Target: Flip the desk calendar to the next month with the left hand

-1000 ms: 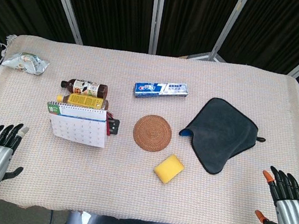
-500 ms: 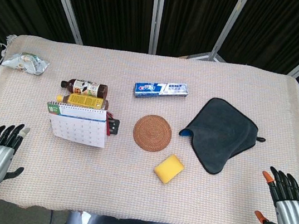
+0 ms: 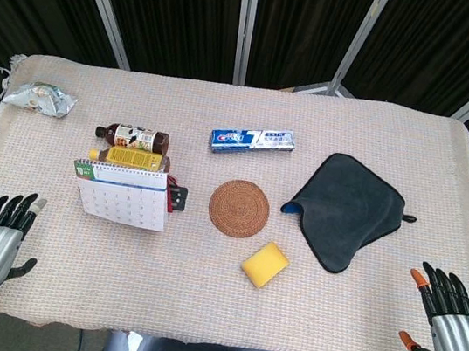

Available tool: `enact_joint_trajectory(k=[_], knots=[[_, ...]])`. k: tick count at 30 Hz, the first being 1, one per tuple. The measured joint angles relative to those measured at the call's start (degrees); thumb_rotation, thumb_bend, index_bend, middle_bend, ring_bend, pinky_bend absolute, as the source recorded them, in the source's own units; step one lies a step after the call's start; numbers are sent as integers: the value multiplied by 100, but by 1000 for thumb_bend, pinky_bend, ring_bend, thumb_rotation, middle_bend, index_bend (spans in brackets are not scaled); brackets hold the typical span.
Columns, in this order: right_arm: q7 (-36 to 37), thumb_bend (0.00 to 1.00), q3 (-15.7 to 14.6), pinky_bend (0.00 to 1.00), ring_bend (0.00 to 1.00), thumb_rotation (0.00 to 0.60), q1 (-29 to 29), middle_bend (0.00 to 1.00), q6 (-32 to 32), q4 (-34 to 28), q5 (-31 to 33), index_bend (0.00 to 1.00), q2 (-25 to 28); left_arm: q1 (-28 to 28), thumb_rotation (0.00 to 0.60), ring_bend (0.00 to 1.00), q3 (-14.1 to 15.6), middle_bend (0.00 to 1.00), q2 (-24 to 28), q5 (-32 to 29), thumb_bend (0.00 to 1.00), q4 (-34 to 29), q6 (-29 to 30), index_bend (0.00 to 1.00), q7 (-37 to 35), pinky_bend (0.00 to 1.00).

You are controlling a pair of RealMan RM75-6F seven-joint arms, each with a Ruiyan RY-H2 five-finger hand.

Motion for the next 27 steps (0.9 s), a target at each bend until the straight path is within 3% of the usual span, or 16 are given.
enact_joint_trajectory(k=[2, 5, 8, 17, 27], knots=[[6, 34, -2, 0, 0, 600, -5, 0, 18, -5, -12, 0, 5, 3, 600, 553, -29, 590, -40, -19, 545, 36, 21, 0, 88, 464], [29, 34, 2, 0, 0, 600, -7, 0, 11, -15, 15, 0, 15, -13, 600, 632, -78, 675, -131, -141, 686, 97, -11, 0, 170, 520], [39, 34, 7, 0, 0, 600, -5, 0, 9, -23, 23, 0, 25, -80, 600, 642, -153, 682, -220, -408, 734, 178, -171, 0, 240, 529], [41, 34, 17, 0, 0, 600, 4, 0, -18, -23, 53, 0, 25, -552, 600, 642, -435, 683, -369, -1568, 742, 500, -1063, 0, 531, 529], [64, 34, 23, 0, 0, 600, 10, 0, -21, -25, 62, 0, 32, -1036, 600, 642, -623, 683, -638, -2397, 749, 808, -1606, 0, 891, 529]])
